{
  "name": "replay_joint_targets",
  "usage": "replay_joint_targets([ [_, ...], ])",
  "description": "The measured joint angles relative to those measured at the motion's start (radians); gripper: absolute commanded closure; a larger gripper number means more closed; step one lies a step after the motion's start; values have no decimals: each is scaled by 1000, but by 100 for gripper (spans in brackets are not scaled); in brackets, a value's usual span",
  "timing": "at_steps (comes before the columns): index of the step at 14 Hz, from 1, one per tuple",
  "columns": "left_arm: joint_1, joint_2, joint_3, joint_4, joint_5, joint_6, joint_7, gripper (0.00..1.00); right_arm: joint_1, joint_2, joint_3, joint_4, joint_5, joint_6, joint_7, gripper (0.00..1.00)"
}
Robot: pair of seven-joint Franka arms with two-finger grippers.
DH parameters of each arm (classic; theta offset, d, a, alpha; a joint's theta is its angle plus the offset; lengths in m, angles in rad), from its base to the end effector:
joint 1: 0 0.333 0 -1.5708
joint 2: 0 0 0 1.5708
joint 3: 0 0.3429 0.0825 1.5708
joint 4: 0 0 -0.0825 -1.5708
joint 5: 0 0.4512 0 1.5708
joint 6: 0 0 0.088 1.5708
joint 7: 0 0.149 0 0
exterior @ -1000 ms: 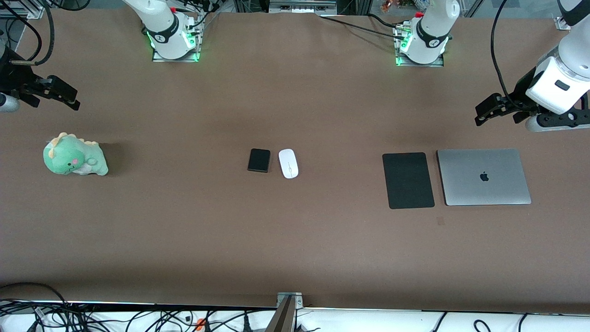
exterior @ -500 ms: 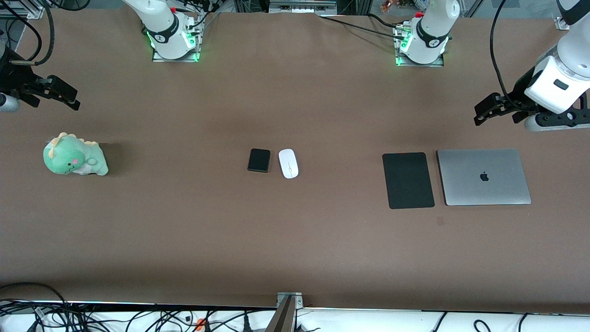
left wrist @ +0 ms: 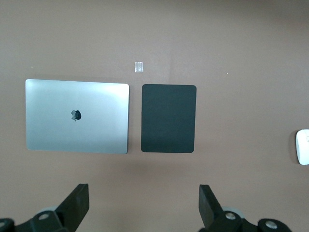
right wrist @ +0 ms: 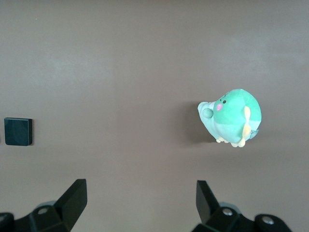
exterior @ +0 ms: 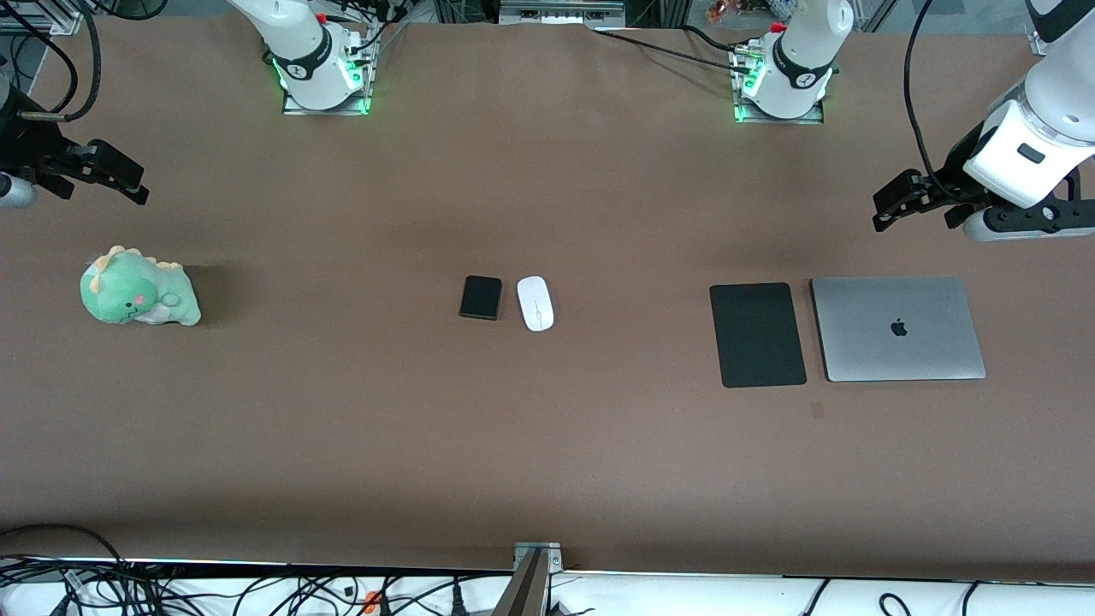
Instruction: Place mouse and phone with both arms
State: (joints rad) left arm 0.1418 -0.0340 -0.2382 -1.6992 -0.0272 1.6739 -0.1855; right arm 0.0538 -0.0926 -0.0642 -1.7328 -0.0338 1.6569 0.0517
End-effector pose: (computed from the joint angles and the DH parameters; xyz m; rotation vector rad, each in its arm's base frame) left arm 0.6139 -0.0650 0.5693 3.1184 0.1434 0.0078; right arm 0.5967 -0.0123 0.5855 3.1127 -0.0922 0.0266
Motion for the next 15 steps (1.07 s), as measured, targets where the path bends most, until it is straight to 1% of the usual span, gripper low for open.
replay_joint_targets([
  [5,-2,5,-1,0,0,-4,1,0,0,0,1,0,0,-1,0,0],
  [12,-12,92,-19,0,0,-5,6,0,0,0,2,0,0,-4,0,0],
  [15,-16,104,-28,1,16,-4,11,0,0,0,3,0,0,-8,0,0],
])
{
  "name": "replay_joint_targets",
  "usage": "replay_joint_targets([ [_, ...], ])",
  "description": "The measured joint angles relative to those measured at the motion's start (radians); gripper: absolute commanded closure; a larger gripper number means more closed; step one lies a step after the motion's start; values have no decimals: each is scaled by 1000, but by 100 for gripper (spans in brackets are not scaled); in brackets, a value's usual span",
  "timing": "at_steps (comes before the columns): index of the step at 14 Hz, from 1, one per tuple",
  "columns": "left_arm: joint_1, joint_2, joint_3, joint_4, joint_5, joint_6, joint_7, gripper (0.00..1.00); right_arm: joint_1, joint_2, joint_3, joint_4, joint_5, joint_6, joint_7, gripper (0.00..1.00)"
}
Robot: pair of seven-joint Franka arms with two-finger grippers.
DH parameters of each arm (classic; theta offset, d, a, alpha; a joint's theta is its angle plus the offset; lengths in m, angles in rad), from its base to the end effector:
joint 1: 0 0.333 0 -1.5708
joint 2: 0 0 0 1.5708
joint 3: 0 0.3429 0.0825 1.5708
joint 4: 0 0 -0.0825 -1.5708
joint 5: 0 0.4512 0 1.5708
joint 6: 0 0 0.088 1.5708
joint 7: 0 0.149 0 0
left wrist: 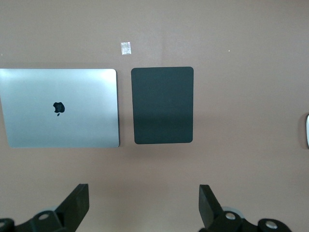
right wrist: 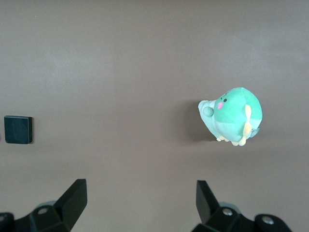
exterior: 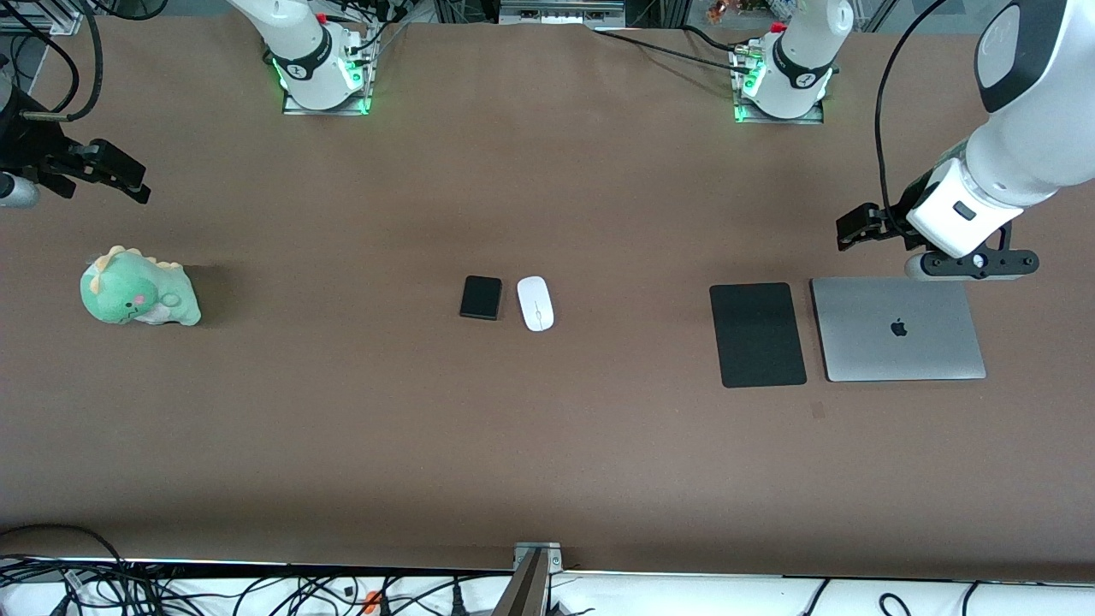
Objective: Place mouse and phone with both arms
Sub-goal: 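Move the left gripper over the white mouse beside the phone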
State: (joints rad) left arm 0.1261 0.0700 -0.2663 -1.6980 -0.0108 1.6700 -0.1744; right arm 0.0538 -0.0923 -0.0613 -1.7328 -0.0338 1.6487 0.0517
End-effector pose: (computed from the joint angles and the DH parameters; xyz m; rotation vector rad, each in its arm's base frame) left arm 0.6315 -0.0870 0.5065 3.1235 0.0555 -0.1546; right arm 0.5956 -0.0105 0.5846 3.1125 -0.0879 0.0135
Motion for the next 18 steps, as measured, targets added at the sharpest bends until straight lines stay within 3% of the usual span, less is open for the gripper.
replay_joint_targets([
  [7,-92,22,-52,1,3,18,-31,0,0,3,4,0,0,-20,0,0],
  [13,-282,164,-60,0,-12,160,-320,0,1,6,8,-1,0,-36,0,0],
  [18,-482,324,-62,-4,-11,380,-632,0,14,43,13,-4,0,-79,0,0],
])
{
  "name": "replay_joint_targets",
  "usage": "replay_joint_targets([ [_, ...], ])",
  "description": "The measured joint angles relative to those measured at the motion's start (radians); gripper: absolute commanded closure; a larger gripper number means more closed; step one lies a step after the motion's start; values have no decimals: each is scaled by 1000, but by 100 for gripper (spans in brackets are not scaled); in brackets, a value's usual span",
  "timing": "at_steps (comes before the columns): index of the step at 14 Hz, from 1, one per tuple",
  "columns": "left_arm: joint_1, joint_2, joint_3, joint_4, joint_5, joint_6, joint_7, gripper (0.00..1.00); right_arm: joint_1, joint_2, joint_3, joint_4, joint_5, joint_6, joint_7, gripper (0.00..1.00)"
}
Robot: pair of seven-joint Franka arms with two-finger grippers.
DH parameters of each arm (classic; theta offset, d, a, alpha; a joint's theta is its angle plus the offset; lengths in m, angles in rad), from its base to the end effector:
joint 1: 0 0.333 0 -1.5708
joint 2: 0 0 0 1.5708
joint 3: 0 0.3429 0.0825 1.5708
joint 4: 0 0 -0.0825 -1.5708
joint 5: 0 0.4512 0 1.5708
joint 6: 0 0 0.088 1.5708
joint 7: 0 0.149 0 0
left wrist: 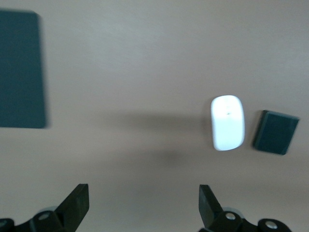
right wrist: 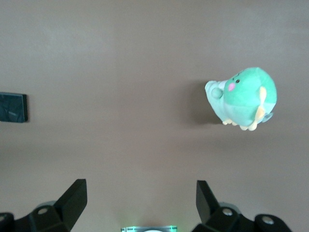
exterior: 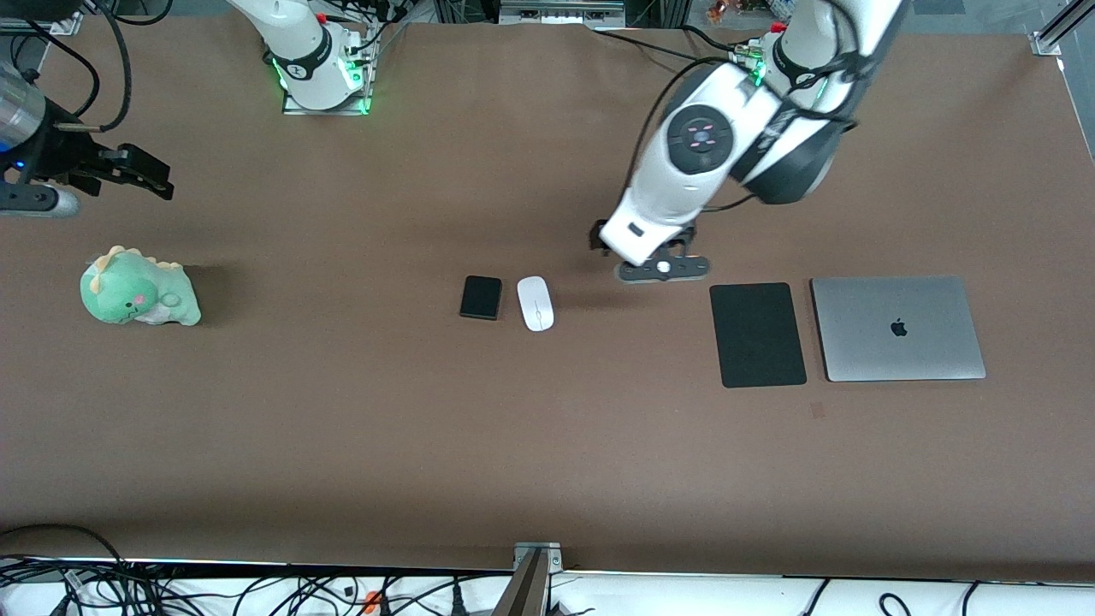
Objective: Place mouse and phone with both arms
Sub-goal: 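Move the left gripper over the white mouse beside the phone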
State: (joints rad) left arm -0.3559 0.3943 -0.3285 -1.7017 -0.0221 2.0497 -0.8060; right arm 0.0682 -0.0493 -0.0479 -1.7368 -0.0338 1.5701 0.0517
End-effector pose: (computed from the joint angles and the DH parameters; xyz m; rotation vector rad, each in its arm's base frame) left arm 0.5673 -0.4450 0.3243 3.0392 0.2345 -0.1784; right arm 0.5932 0.0065 0.5507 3.1004 -0.0453 -0.1804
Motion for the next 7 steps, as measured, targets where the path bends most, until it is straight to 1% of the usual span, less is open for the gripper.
replay_joint_targets([
  [3,-69,123,3,3,11,169,-105,0,1,43,0,-2,0,-8,0,0],
  [4,-86,167,4,17,27,212,-142,0,1,58,0,-2,0,-6,0,0],
  [7,-144,292,11,123,99,240,-261,0,1,96,0,-2,0,6,0,0],
])
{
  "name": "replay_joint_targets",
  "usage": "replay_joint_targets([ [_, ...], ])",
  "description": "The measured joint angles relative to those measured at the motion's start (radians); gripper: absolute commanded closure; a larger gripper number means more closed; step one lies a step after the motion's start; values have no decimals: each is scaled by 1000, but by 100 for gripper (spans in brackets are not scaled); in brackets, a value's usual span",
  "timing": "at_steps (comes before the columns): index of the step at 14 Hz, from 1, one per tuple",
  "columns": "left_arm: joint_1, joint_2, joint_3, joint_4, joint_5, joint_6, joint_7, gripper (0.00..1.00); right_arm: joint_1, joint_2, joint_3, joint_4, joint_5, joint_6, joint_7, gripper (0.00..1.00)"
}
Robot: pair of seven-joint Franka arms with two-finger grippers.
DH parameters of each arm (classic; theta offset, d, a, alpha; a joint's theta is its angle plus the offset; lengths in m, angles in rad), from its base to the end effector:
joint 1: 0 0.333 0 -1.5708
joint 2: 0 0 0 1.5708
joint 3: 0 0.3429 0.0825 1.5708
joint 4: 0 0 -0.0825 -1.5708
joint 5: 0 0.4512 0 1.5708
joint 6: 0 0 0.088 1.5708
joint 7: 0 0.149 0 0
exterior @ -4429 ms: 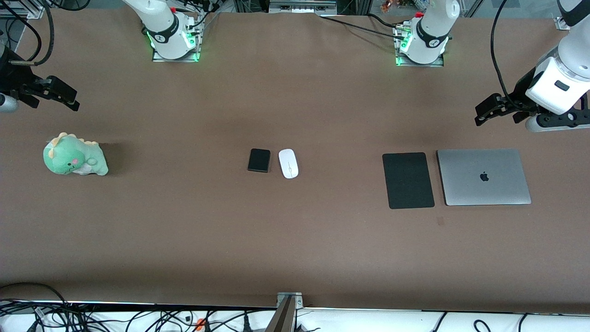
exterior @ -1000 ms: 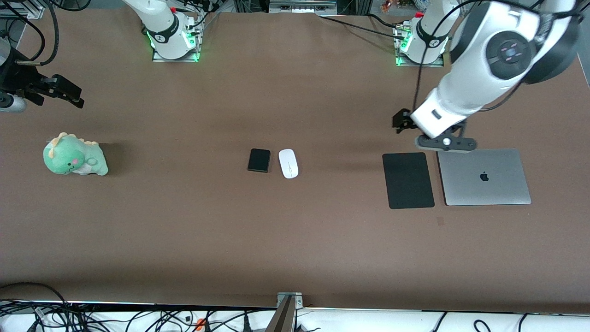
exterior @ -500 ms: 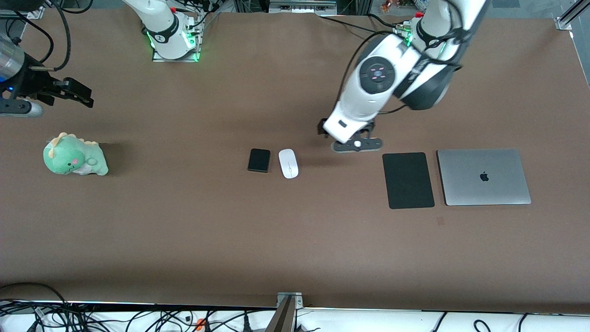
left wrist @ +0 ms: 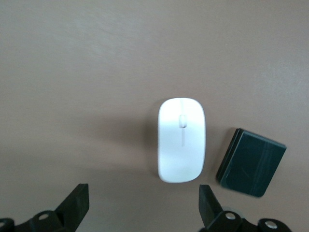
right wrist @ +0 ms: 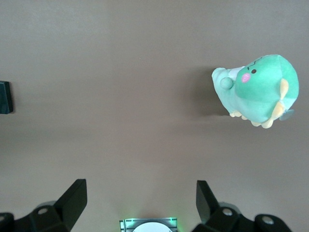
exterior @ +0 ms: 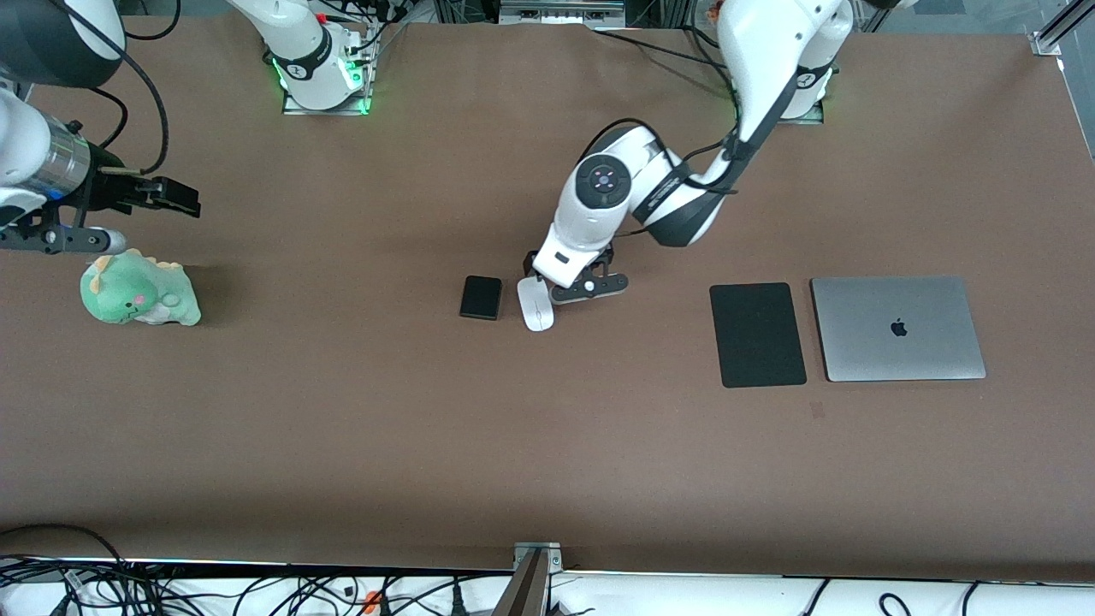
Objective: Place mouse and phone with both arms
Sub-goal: 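Move the left gripper over the white mouse beside the phone, then lower the left gripper and grasp the white mouse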
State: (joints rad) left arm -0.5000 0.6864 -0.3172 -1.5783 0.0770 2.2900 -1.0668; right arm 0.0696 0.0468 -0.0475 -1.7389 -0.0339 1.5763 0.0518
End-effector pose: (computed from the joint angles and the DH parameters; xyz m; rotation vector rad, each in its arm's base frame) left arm 0.5527 -0.5456 0.1955 2.9820 0.4111 -0.1151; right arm 0.6119 0.0089 0.4921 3.0810 -0.0403 -0.3214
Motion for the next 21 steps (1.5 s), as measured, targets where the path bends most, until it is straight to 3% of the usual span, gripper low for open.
replay_joint_targets([
  [6,-141,146,110,130,28,21,-68,0,0,41,0,0,0,22,39,0],
  [17,-154,199,121,169,28,54,-73,0,-1,41,-5,-1,0,15,71,0],
  [18,-155,205,121,169,28,54,-73,1,-1,41,-5,-1,0,14,81,0],
  [21,-155,217,121,169,28,61,-73,16,-1,41,-5,-2,0,5,125,0],
])
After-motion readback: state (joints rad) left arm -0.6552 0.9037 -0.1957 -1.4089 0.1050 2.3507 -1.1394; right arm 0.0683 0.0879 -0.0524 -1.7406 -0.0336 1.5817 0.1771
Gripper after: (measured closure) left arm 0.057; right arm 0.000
